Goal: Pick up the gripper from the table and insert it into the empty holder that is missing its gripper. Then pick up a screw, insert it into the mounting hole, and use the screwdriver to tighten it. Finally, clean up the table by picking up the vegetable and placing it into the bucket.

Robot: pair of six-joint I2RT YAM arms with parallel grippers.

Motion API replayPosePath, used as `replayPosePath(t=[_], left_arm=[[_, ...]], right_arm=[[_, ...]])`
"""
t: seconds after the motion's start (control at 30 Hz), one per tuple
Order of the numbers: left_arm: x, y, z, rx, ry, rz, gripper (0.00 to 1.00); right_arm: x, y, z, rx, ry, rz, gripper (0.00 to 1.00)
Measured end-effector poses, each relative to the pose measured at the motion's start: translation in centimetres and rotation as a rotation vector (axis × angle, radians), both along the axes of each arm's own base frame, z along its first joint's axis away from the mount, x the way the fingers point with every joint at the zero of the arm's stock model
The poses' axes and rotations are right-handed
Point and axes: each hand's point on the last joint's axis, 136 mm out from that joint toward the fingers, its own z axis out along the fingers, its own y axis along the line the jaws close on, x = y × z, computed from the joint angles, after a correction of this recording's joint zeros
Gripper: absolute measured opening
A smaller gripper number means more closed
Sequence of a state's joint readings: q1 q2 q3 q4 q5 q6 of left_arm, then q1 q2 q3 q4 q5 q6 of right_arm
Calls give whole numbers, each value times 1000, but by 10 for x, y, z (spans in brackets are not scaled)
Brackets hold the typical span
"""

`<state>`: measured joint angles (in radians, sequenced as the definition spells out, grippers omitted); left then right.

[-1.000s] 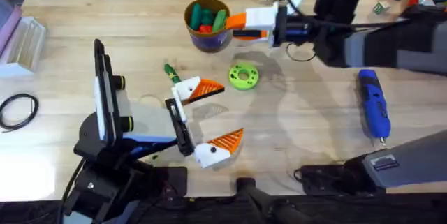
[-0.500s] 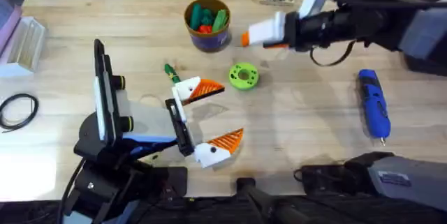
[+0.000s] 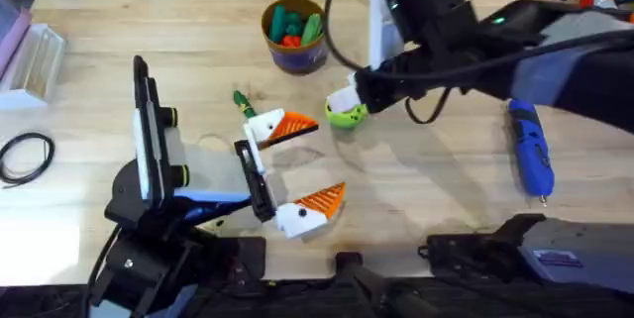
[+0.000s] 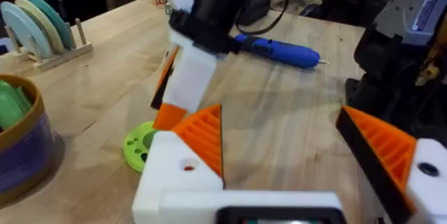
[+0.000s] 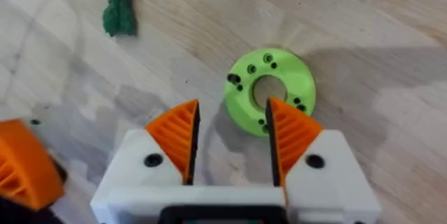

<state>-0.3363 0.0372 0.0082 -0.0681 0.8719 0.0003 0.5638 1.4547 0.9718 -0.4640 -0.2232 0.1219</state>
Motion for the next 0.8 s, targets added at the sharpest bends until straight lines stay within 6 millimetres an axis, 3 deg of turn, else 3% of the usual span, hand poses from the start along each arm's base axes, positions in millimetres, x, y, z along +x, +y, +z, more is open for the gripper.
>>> replayPosePath(t=[0.3, 0.63, 0.8], left_arm=[[0, 0, 0, 0, 0, 0, 985], [0, 0, 0, 0, 0, 0, 986], [0, 0, 0, 0, 0, 0, 986]], right_arm=[[5, 15, -36, -137, -48, 27, 471], [18, 26, -35, -139, -124, 26, 308], [13, 29, -49, -163, -97, 47, 277]])
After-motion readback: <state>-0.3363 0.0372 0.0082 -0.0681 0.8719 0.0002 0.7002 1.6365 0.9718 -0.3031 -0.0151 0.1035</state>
